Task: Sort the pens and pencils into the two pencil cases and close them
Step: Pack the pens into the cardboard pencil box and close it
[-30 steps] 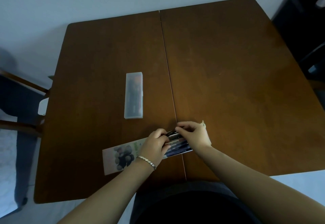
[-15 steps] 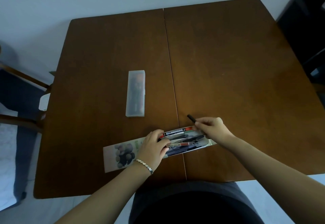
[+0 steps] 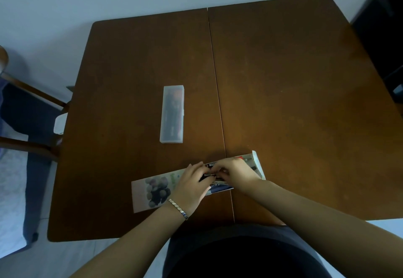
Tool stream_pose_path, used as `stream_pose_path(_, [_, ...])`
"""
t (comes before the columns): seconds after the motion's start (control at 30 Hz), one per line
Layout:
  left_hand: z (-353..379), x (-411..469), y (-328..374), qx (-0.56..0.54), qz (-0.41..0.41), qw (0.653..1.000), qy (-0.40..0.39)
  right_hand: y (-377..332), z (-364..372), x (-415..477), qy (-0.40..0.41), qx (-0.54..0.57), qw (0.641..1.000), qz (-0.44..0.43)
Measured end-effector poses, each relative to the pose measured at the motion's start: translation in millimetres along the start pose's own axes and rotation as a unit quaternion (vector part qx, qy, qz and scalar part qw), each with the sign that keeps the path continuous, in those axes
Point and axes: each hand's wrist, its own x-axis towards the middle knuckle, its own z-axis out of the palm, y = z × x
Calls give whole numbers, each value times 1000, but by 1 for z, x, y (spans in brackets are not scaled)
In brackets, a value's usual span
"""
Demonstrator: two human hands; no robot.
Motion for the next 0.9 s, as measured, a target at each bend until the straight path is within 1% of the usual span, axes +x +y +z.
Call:
stream_pose_path(0.03, [4,1,-3,0,17,1000,5,4,-2,-2,30,1,1000,0])
stream_pose_path(0.07, [10,1,-9,30,30,999,24,10,-5,-4,60,-11,998,1])
stream_pose_path(0.13, [7,-1,-10,56,38,997,34,18,-14,-7,85,-65,994,19])
stream_pose_path(0.2, [10,-1,-10,67,47,995,51,23,-21,-8,46,-119,991,33])
stream_pose_path(0.27, [8,-1,-9,79,56,992,81,24,-21,-6,-3,-182,983,28])
stream_pose_path(0.37, [12,-1,-12,64,69,989,118,9,-16,-1,-34,-290,956,26])
stream_pose_path(0.4, [13,-2,-12,60,70,989,117,3,-15,2,-39,-317,947,24])
stream_pose_path(0.47, [16,-4,-14,55,71,988,128,-7,-15,6,-57,-354,933,27])
stream_pose_path(0.57, [16,-3,-14,64,65,987,131,-14,-22,11,-110,-391,913,41])
stream_pose_path(0.63, [18,-3,-15,61,66,986,138,-12,-31,10,-120,-400,906,68])
stream_pose_path(0.7, [18,-4,-15,59,58,988,133,-4,-44,4,-91,-381,913,114])
stream_pose_path(0.77, [19,-3,-15,60,52,988,136,9,-58,-6,-24,-311,938,149])
stream_pose_path(0.83, [18,-3,-12,60,40,990,123,23,-66,-19,66,-154,972,166])
stream_pose_path(0.87, [18,-3,-10,64,32,990,118,26,-67,-24,111,-48,977,173])
stream_pose_path(0.9, [18,-2,-9,70,26,991,114,24,-67,-29,148,76,970,177])
